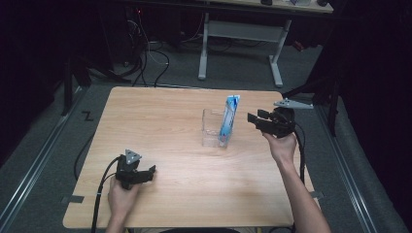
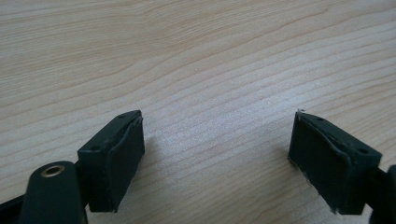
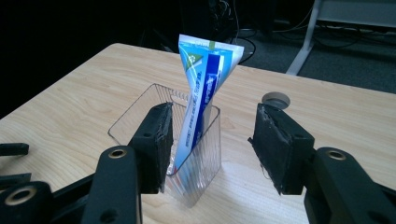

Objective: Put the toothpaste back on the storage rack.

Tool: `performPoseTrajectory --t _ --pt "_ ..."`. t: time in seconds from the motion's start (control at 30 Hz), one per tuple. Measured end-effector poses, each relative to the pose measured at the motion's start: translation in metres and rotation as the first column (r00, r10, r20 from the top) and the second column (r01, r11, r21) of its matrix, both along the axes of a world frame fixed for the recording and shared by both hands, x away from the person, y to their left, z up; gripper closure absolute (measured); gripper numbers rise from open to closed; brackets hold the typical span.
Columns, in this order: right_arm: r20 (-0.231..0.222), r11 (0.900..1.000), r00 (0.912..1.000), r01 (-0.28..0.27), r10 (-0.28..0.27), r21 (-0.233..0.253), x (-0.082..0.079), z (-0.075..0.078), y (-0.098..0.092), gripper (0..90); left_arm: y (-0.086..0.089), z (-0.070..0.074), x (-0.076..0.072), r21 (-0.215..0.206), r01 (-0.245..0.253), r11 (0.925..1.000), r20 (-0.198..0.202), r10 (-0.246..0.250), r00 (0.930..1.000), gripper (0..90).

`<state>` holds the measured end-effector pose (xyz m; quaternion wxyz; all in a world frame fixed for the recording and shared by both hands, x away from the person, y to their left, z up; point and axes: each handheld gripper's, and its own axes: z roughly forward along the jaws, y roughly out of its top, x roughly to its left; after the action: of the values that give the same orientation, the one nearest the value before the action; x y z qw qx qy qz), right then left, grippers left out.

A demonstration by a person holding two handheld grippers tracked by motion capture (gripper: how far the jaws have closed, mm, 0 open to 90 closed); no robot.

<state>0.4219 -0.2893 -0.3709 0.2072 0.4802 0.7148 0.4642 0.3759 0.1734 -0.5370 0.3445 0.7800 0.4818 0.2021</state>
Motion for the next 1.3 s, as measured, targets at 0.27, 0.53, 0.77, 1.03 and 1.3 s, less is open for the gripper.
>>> performPoseTrajectory --t 0.27,0.53,0.77,1.03,1.3 --pt "-0.002 1.000 0.9999 0.012 -0.012 0.010 -0.008 -0.004 -0.011 48.1 0.000 0.000 0.000 0.000 0.000 1.0000 0.000 0.000 1.0000 18.7" --pt "0.000 0.999 0.9995 0.030 -0.030 0.028 -0.015 -0.008 -0.023 48.2 0.000 0.000 0.000 0.000 0.000 1.0000 0.000 0.000 1.0000 18.7" --pt "0.002 0.999 0.9993 0.038 -0.038 0.037 -0.021 -0.011 -0.030 48.2 0.000 0.000 0.000 0.000 0.000 1.0000 0.000 0.000 1.0000 18.7" --pt "-0.004 0.997 0.9985 0.055 -0.055 0.055 -0.027 -0.017 -0.039 48.2 0.000 0.000 0.000 0.000 0.000 1.0000 0.000 0.000 1.0000 18.7" --pt "-0.008 0.995 0.9975 0.071 -0.071 0.063 -0.034 -0.022 -0.049 48.2 0.000 0.000 0.000 0.000 0.000 1.0000 0.000 0.000 1.0000 18.7"
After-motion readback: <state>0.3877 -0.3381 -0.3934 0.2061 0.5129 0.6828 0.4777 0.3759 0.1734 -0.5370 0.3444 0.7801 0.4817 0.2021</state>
